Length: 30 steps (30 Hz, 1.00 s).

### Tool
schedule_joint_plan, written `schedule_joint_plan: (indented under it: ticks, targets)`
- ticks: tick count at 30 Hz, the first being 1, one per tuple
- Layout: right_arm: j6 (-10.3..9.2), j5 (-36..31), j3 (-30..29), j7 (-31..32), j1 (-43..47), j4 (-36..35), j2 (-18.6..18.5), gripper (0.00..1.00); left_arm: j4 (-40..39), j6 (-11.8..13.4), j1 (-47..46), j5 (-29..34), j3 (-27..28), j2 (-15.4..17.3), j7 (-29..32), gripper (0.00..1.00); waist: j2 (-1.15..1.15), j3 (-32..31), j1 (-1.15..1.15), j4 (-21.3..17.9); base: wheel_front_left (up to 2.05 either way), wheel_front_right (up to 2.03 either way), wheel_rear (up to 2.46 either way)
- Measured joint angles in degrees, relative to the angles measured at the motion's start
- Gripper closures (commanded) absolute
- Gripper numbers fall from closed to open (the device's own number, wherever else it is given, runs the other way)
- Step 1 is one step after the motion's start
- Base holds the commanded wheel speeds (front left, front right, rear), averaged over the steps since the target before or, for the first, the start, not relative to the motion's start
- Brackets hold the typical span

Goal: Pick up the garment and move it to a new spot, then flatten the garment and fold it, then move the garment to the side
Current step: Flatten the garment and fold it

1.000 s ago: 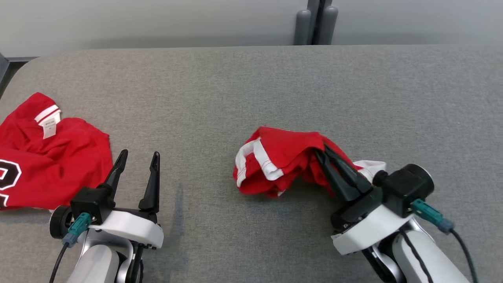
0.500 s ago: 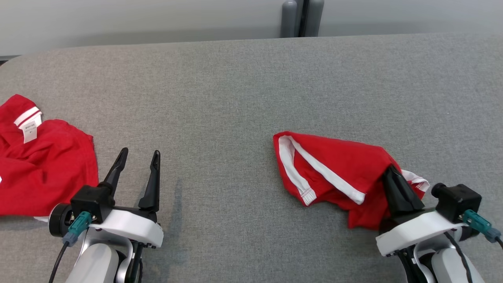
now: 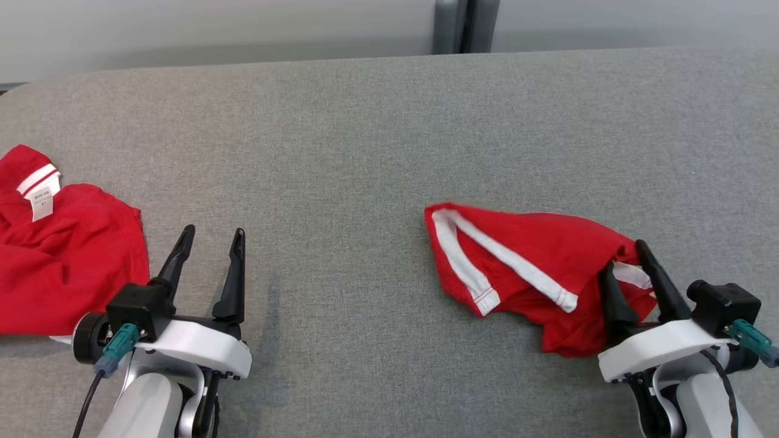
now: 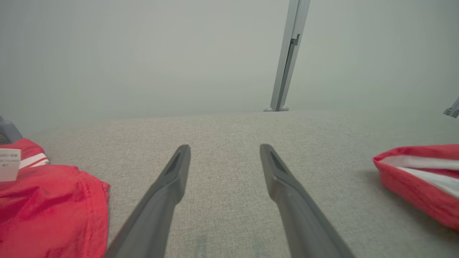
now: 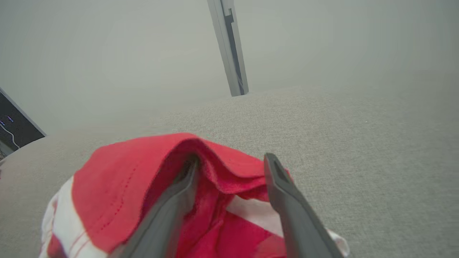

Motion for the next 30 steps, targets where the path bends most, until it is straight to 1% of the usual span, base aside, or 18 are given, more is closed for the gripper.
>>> schedule_joint_plan:
  ticks: [7,15,22,30]
  targets:
    - [0.0,-3.0,-0.4,-0.9,0.8,-2.3,-1.3,0.0,0.0,0.5,0.7,-0.3,0.5,0.2,0.0,0.0,0.0,-1.5,0.0,-0.2,0.0,0.0,0.0]
    - [0.0,-5.2,-1.2,-1.0,5.0,-9.6,-1.9,0.0,-0.1,0.8,2.2,-0.3,0.5,0.5,0.0,0.0,0.0,-3.7,0.0,-0.6,0.0,0.0,0.0]
    - [0.0,-7.0,-2.6,1.6,8.6,-16.2,-1.9,0.0,-0.5,1.2,4.4,-0.5,0.0,0.5,0.0,0.0,0.0,-6.3,0.0,-1.2,0.0,0.0,0.0]
    - [0.0,-7.5,-3.8,4.4,12.9,-20.3,-1.5,0.0,-2.1,1.8,6.7,-0.7,-0.3,0.9,0.3,0.0,0.0,-8.4,0.0,-1.2,0.0,0.0,0.0]
